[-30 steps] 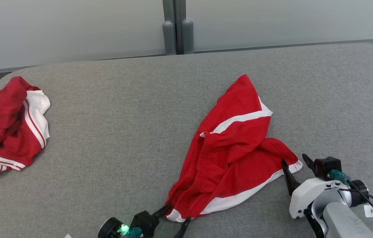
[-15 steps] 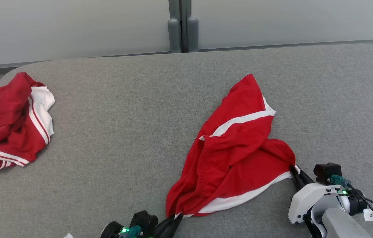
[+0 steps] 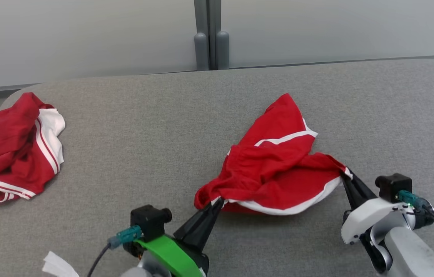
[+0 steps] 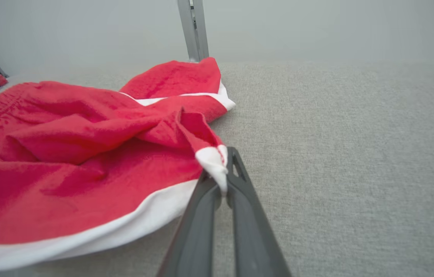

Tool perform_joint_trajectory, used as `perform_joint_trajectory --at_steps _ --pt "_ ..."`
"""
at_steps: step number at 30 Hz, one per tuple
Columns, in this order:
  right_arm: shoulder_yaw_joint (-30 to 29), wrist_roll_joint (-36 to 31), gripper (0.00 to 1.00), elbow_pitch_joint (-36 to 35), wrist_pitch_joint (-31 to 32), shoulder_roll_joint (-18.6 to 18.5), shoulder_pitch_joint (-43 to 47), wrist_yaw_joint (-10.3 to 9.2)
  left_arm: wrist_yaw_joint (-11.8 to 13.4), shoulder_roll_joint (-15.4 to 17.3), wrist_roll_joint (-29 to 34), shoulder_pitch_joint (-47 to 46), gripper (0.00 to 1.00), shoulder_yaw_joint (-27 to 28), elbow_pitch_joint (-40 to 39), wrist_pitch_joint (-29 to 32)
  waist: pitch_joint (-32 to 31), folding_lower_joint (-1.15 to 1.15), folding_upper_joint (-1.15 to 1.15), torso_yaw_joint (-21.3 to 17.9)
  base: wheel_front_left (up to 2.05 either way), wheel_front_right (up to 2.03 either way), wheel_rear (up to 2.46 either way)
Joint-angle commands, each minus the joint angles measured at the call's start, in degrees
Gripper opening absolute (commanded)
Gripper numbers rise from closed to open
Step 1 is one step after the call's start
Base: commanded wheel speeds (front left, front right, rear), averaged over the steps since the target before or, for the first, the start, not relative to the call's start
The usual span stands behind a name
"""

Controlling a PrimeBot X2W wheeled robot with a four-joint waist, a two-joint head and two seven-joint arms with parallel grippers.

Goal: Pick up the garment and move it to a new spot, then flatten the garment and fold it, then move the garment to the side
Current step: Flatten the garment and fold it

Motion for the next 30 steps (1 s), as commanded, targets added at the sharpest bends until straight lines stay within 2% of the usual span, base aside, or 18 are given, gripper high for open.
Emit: perform_joint_trajectory --at_steps 1,8,11,14,18,23,27,30 --pt "0.72 0.89 0.0 -1.16 -0.02 -1.03 -1.95 -0.01 -0.27 1.12 -1.45 -1.63 0.0 0.91 -2.77 1.73 -0.28 0.0 0.0 -0.58 0.0 0.0 0.0" --pt "4.31 6.58 0.0 -3.74 5.49 -2.59 -11.79 -0.01 0.02 0.25 -11.52 -8.38 0.0 5.67 -10.34 9.74 0.93 0.0 0.0 -1.5 0.0 0.0 0.0" --pt "5.82 7.38 0.0 -3.25 8.77 -3.69 -18.82 0.0 -0.02 0.84 -12.48 -15.19 0.0 7.24 -8.53 13.14 2.62 0.0 0.0 -1.29 0.0 0.0 0.0" --pt "6.02 8.45 0.0 -1.06 12.23 -3.95 -26.59 0.0 -0.1 -0.51 -15.19 -22.32 0.0 9.47 -3.71 15.13 4.95 0.0 0.0 -0.95 0.0 0.0 0.0" --pt "3.64 12.05 0.0 4.68 18.21 -2.07 -39.23 0.01 -0.17 -1.84 -17.55 -35.89 0.0 14.85 5.3 14.66 9.61 0.0 0.0 -1.38 0.0 0.0 0.0" --pt "-5.33 15.78 0.0 16.96 22.17 1.69 -56.12 0.0 -0.23 -4.53 -18.45 -54.34 0.0 20.64 17.81 10.22 14.72 0.0 0.0 -2.21 0.0 0.0 0.0" --pt "-9.07 14.12 0.0 23.81 19.71 4.01 -66.51 -0.01 -0.25 -5.86 -17.29 -65.34 0.0 19.44 22.43 7.34 17.93 0.0 0.0 -2.8 0.0 0.0 0.0" --pt "-9.73 13.18 0.0 26.71 18.09 5.1 -71.09 0.0 -0.26 -5.88 -17.94 -69.76 0.0 17.3 23.33 5.87 19.11 0.0 0.0 -3.02 0.0 0.0 0.0"
